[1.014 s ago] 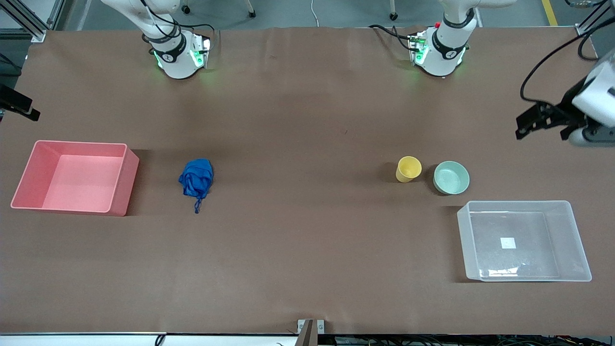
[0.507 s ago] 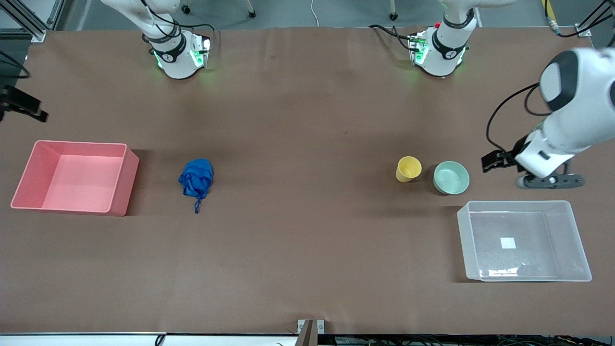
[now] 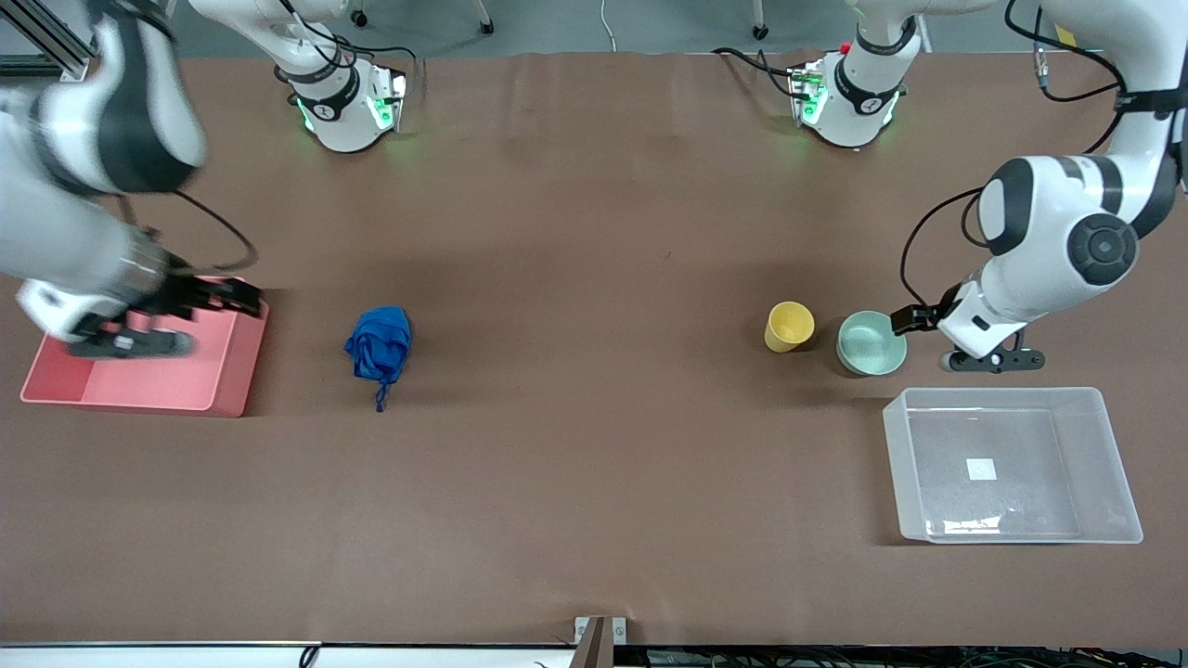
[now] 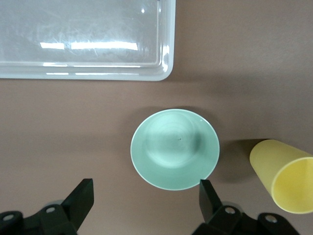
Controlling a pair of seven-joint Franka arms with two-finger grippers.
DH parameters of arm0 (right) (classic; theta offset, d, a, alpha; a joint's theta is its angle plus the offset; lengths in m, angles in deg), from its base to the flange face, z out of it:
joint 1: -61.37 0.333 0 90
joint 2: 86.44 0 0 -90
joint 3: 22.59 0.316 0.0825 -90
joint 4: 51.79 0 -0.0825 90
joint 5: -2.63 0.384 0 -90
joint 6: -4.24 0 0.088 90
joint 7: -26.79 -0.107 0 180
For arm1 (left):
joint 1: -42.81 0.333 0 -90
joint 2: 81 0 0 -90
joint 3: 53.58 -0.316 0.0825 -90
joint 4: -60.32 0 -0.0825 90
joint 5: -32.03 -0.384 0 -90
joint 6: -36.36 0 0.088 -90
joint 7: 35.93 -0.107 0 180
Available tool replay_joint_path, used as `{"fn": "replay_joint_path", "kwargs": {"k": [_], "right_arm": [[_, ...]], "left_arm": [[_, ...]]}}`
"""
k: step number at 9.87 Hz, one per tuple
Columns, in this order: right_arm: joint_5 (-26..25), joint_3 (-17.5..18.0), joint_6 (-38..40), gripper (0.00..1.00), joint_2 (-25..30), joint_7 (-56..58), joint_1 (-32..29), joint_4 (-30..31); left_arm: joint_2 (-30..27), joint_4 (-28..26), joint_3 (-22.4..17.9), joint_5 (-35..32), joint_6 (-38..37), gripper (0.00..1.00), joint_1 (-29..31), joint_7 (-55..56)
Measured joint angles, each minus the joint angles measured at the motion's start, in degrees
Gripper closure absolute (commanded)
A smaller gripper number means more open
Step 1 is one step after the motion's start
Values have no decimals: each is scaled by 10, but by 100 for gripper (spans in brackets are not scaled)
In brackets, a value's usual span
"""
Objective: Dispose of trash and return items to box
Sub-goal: 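Grasp the green bowl with the left gripper while the right gripper grasps the cloth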
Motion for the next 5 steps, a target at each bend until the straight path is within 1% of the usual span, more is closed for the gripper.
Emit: {"fn": "replay_joint_path", "kwargs": {"k": [1, 2, 3, 4, 5], "right_arm": [[0, 0, -72, 0, -10, -32, 26, 53], [0, 1, -138, 0, -24, -57, 47, 93], [0, 1, -203, 0, -43, -74, 62, 125], [-1, 0, -251, 0, -65, -80, 68, 148], [-3, -1, -283, 0, -86, -81, 68, 161]], "left_arm": [[9, -13, 0, 0, 21, 6, 1, 0], [18, -23, 0, 0, 39, 7, 3, 0], [28, -30, 0, 0, 53, 7, 5, -1], [39, -35, 0, 0, 67, 8, 9, -3], [50, -39, 0, 0, 81, 11, 14, -9]]}}
